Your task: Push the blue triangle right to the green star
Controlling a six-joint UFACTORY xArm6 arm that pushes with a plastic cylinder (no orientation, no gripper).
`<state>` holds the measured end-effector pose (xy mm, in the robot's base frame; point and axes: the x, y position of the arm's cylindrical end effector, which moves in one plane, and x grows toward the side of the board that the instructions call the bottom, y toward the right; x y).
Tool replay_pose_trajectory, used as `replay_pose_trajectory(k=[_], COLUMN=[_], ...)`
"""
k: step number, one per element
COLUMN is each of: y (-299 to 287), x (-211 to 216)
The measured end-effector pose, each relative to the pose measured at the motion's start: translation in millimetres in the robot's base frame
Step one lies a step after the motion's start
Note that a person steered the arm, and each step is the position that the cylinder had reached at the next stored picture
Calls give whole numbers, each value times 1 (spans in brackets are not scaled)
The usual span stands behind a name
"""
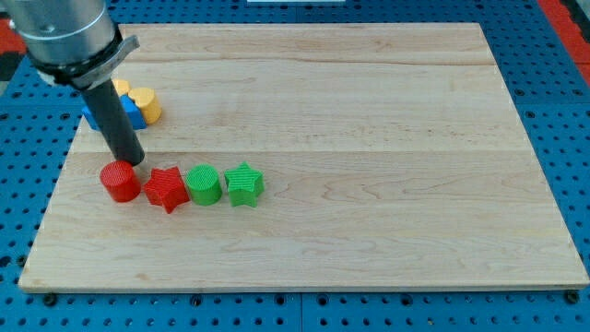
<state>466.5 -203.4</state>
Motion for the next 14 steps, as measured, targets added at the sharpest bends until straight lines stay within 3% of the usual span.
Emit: replay_pose_trajectory(k=[2, 3, 4, 6, 8, 10, 11, 12, 14], y=[0, -18, -76, -101, -92, 38, 49, 9, -11], x=[-6, -9, -9, -24, -80, -93, -85, -84, -51])
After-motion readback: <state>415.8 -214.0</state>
